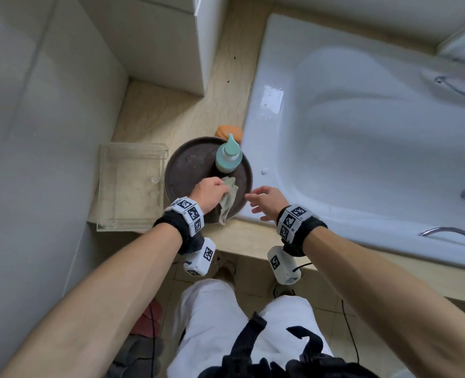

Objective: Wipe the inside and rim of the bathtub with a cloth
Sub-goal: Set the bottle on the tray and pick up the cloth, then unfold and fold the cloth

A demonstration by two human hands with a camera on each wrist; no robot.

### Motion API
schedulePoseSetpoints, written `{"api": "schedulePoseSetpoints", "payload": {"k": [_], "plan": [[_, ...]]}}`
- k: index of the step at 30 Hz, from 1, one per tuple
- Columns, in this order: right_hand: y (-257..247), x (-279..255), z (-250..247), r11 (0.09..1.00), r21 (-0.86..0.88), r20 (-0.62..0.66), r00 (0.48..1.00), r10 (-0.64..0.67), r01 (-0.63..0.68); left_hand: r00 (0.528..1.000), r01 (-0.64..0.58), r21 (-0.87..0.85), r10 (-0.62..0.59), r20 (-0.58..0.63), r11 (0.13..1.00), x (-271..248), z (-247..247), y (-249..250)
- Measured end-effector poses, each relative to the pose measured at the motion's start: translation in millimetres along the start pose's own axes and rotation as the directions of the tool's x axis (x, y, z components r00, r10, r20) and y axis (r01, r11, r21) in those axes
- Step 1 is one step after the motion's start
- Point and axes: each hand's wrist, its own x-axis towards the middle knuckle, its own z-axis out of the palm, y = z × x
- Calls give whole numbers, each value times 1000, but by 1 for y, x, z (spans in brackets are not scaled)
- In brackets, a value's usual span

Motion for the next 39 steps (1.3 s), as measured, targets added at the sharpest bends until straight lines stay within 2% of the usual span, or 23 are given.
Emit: {"api": "schedulePoseSetpoints", "payload": {"k": [6, 13, 20, 23, 30, 35, 39], "plan": [[16, -43, -61, 987, 157, -37, 999, -27, 33, 992, -104, -85, 110, 69, 991, -42, 40, 75], [47, -78, -168, 919, 384, -9, 996, -87, 84, 969, -206, -164, 225, 106, 965, -90, 111, 181], [82, -107, -285, 816, 532, -92, 973, -211, 227, 950, -247, -42, 250, 187, 968, -118, 205, 259], [99, -119, -328, 782, 540, -158, 950, -268, 310, 946, -250, 15, 240, 219, 968, -127, 239, 279], [121, -137, -393, 779, 433, -182, 890, -417, 453, 937, -278, 37, 263, 229, 960, -152, 281, 315], [125, -150, -415, 763, 386, -168, 853, -494, 518, 936, -328, 16, 323, 143, 944, -156, 290, 346], [127, -158, -428, 761, 374, -211, 847, -487, 531, 927, -365, -38, 367, 76, 930, -154, 295, 358]]}}
